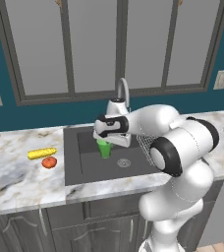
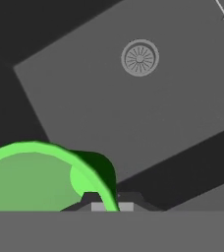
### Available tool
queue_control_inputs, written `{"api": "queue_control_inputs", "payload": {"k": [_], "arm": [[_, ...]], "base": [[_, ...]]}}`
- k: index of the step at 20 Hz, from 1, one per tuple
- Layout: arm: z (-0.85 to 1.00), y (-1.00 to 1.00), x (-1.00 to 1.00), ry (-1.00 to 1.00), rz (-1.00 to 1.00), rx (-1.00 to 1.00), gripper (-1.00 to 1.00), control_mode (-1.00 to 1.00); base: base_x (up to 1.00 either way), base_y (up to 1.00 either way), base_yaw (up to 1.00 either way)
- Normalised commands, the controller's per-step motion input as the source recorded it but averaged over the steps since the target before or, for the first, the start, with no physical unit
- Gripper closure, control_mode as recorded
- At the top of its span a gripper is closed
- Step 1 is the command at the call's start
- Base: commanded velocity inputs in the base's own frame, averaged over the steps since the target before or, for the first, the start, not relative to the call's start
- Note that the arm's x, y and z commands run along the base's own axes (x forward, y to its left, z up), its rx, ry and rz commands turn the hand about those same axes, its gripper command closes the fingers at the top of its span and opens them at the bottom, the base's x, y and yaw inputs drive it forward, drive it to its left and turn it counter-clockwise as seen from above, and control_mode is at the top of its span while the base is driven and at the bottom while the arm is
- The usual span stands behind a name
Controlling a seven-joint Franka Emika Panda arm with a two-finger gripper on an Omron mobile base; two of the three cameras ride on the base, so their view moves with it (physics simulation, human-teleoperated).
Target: Remove the squash and corn from the sink. Then move the bowl and cup from the counter to the sink for washing.
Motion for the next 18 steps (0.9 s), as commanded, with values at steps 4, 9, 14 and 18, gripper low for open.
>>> {"api": "queue_control_inputs", "payload": {"k": [4, 9, 14, 18], "arm": [[-0.19, 0.1, 0.2, 0.0, 0.0, 0.0, 1.0, -1.0], [-0.2, 0.12, 0.2, 0.0, 0.0, 0.0, 1.0, -1.0], [-0.2, 0.09, 0.19, 0.0, 0.0, 0.0, 1.0, -1.0], [-0.2, 0.07, 0.2, 0.0, 0.0, 0.0, 1.0, -1.0]], "base": [[0.0, 0.0, 0.0], [0.0, 0.0, 0.0], [0.0, 0.0, 0.0], [0.0, 0.0, 0.0]]}}
